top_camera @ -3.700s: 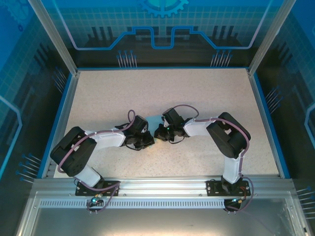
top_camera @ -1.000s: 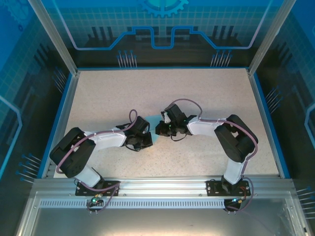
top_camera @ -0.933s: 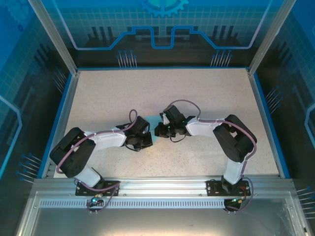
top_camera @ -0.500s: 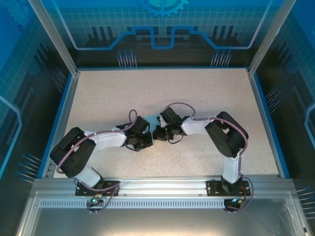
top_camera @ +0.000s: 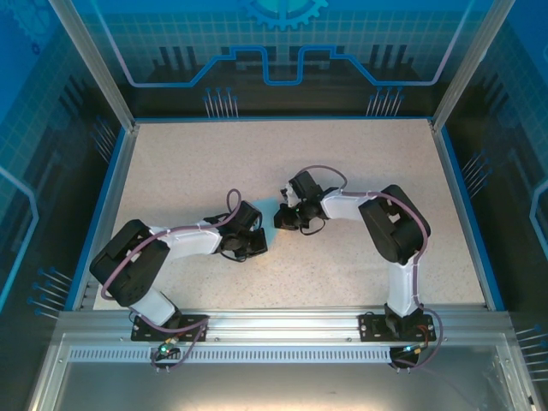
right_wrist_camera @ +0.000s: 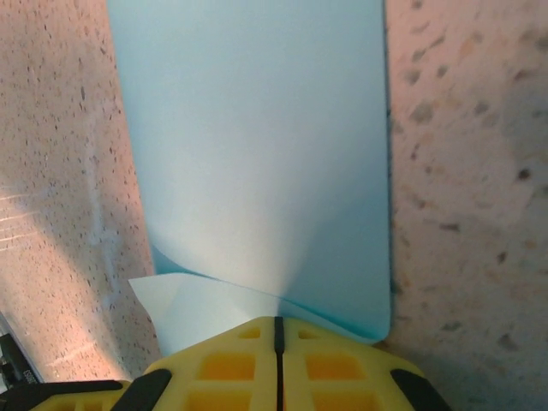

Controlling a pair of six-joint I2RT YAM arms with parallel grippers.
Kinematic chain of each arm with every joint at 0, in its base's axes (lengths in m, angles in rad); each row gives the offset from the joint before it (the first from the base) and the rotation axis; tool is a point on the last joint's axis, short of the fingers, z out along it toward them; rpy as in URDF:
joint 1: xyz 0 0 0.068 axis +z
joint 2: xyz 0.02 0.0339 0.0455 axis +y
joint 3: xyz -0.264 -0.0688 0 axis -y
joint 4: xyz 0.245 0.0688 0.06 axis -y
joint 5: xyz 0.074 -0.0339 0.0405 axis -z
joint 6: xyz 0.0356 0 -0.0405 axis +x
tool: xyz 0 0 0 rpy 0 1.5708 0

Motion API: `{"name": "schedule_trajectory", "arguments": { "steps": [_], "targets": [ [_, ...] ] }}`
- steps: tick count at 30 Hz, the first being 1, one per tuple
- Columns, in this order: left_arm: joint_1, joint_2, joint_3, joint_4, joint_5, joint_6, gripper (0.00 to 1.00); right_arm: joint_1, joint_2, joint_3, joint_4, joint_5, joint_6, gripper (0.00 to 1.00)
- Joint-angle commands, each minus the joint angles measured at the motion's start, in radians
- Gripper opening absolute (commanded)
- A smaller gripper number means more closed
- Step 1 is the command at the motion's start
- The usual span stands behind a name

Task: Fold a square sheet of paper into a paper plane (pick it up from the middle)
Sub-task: Third fold the triangle at the center of the table.

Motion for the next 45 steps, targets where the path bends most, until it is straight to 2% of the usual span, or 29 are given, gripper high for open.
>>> {"name": "schedule_trajectory", "arguments": {
  "steps": [1,6,11,15,21,26,39,45],
  "targets": [
    [-0.008,0.064,-0.046,-0.168,-0.025,0.027,0.00,-0.079,0.058,0.054,-0.032,0.102,-0.046,0.06],
    [-0.008,0.056,-0.043,-0.174,-0.023,0.026,0.00,-0.117,0.071,0.129,-0.075,0.099,-0.075,0.06],
    [-0.007,0.034,-0.028,-0.183,-0.022,0.031,0.00,-0.117,0.007,0.141,-0.096,0.097,-0.094,0.06],
    [-0.007,-0.025,0.001,-0.184,-0.013,0.045,0.01,-0.095,-0.082,0.076,-0.093,0.114,-0.095,0.08],
    [-0.008,-0.131,0.057,-0.144,-0.012,0.071,0.11,-0.044,-0.196,-0.059,-0.060,0.125,-0.070,0.13],
    [-0.004,-0.135,0.088,-0.090,-0.040,0.074,0.13,0.007,-0.247,-0.133,-0.021,0.136,-0.026,0.16],
    [0.004,-0.003,0.141,-0.080,-0.136,0.064,0.09,0.105,-0.148,-0.102,0.026,0.121,0.023,0.14],
    [0.012,0.025,0.125,-0.074,-0.141,0.066,0.08,0.120,-0.084,-0.062,0.035,0.103,0.032,0.13]
  ]
}}
